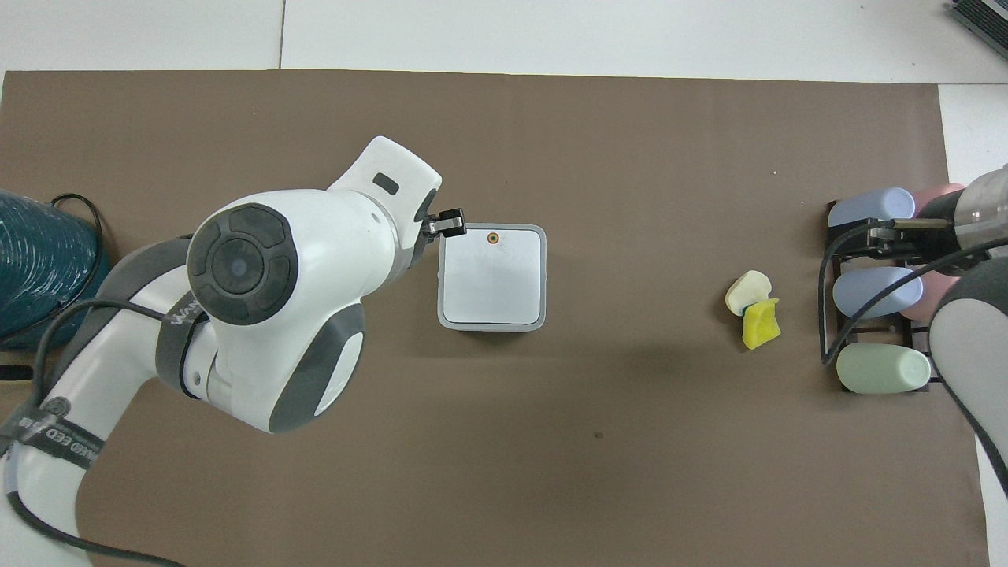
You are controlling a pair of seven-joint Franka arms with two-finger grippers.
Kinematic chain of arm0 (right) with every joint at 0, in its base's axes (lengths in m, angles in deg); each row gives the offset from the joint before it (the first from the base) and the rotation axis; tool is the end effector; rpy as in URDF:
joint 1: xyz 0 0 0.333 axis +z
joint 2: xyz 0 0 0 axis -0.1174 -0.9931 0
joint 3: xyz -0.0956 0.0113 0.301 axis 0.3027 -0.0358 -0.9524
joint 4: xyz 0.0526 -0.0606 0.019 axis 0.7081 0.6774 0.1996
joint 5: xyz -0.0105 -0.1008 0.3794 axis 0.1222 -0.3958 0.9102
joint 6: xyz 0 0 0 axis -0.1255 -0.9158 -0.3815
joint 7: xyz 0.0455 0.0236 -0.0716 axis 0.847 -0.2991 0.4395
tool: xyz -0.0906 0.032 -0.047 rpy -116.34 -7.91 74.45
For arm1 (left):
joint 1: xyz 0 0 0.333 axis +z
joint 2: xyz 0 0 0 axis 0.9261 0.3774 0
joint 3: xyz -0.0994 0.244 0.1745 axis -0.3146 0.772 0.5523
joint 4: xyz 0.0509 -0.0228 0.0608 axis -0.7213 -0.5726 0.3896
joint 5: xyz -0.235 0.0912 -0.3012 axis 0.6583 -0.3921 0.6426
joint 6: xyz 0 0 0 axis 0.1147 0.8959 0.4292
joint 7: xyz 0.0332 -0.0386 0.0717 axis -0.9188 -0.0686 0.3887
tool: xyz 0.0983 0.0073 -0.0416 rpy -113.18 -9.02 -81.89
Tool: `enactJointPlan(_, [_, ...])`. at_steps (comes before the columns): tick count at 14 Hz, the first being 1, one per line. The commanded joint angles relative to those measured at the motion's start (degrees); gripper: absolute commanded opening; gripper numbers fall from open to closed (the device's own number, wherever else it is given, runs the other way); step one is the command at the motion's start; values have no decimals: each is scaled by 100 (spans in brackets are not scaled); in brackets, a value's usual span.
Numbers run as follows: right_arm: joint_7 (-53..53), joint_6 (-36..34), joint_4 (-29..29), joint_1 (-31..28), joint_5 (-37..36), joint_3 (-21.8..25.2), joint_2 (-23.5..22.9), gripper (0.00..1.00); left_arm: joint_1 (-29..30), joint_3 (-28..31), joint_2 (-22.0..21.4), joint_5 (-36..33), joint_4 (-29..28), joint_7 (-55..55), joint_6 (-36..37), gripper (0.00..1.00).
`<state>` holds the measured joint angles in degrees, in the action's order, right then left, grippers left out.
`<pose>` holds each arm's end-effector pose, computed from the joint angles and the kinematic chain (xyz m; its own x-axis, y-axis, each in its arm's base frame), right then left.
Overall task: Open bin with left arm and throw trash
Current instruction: 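Reach the left gripper to the white bin lid's front edge, then lift the bin lid with the left gripper while the right gripper grasps trash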
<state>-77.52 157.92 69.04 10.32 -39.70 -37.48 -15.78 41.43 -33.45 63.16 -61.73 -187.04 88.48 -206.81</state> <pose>0.5596 -0.0009 0.5491 0.9959 -0.0572 0.0702 -0.0586 -0.9981 0.0181 0.5336 -0.3311 0.5025 0.9481 0.1398 0.2855 0.0571 -0.9584 0.2795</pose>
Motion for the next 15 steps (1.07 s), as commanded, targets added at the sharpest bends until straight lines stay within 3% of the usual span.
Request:
enactJointPlan(1, [959, 462, 135, -67, -65, -9, -387, 100, -207, 102, 88, 132, -319, 88, -665, 23])
enactJointPlan(7, [2263, 1219, 161, -33, 304, -9, -1531, 100, -453, 102, 316, 132, -593, 79, -1282, 19])
enactJointPlan(10, [2587, 1551, 406, 81, 426, -26, -1716, 100, -576, 102, 728, 132, -584, 106, -1774, 19])
enactJointPlan(15, [3123, 2089, 987, 65, 761, -26, -1716, 100, -594, 102, 905, 132, -593, 97, -1889, 19])
